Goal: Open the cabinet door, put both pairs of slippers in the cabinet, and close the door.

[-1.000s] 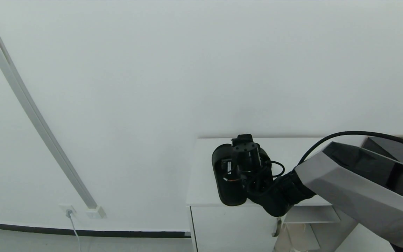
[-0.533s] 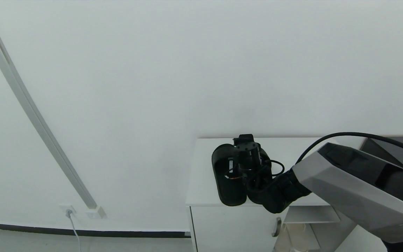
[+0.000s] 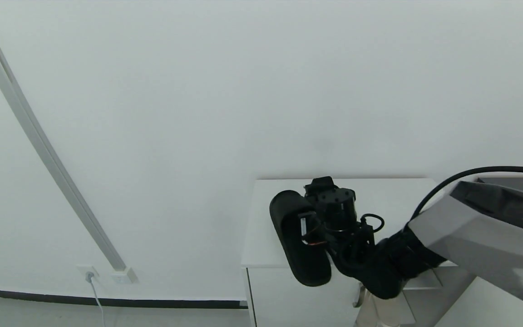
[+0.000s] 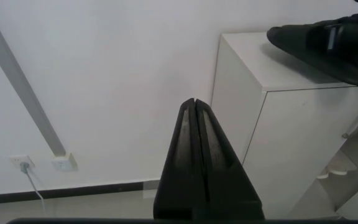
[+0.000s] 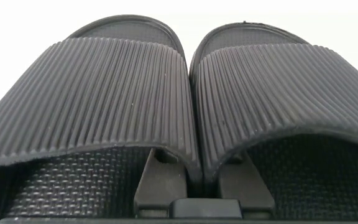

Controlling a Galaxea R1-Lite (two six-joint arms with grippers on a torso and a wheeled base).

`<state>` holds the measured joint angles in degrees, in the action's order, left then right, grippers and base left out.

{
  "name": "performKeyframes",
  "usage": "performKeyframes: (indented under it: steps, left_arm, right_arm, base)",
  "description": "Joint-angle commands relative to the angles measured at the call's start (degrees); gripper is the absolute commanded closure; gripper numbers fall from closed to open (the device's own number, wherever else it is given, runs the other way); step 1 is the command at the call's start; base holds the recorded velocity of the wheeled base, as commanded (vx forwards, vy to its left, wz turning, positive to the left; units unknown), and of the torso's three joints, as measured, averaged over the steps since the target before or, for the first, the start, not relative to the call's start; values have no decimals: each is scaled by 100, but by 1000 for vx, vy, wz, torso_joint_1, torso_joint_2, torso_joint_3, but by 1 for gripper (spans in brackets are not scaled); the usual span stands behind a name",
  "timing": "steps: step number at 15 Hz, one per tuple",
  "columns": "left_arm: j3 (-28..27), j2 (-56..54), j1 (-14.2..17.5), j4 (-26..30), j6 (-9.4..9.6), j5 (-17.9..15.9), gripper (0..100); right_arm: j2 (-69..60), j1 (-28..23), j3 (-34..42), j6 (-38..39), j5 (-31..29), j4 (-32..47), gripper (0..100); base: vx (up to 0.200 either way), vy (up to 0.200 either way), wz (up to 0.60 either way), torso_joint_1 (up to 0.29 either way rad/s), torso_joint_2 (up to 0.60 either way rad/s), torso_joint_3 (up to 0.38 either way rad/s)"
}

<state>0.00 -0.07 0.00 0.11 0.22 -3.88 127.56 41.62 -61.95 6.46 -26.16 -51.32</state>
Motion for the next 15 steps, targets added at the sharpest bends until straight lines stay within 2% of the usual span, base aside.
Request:
performKeyframes:
  steps: [1,3,7,10,15]
  left_arm:
    - [0,7,0,7,-4,1,100]
    - [0,7,0,7,-4,1,100]
    - [0,7,0,-2,-22,1,100]
    - [0,7,0,-2,-22,1,100]
    - [0,7,0,-2,-31,1,100]
  right_arm:
    - [-1313,189,1449,-295,858,-449,100]
    - [-1954,180,2205,-295,1570,-458,100]
    - [-2587,268,3066,-251,1711,-440,100]
    - [-2543,321,3128,-251,1693,-440,100]
    - [-2543,435,3181,-251,1684,-440,100]
  base:
    - [0,0,0,0,0,0]
    - [0,0,0,0,0,0]
    - [0,0,0,0,0,0]
    - [0,0,0,0,0,0]
    - [-200,0,0,11,5,0]
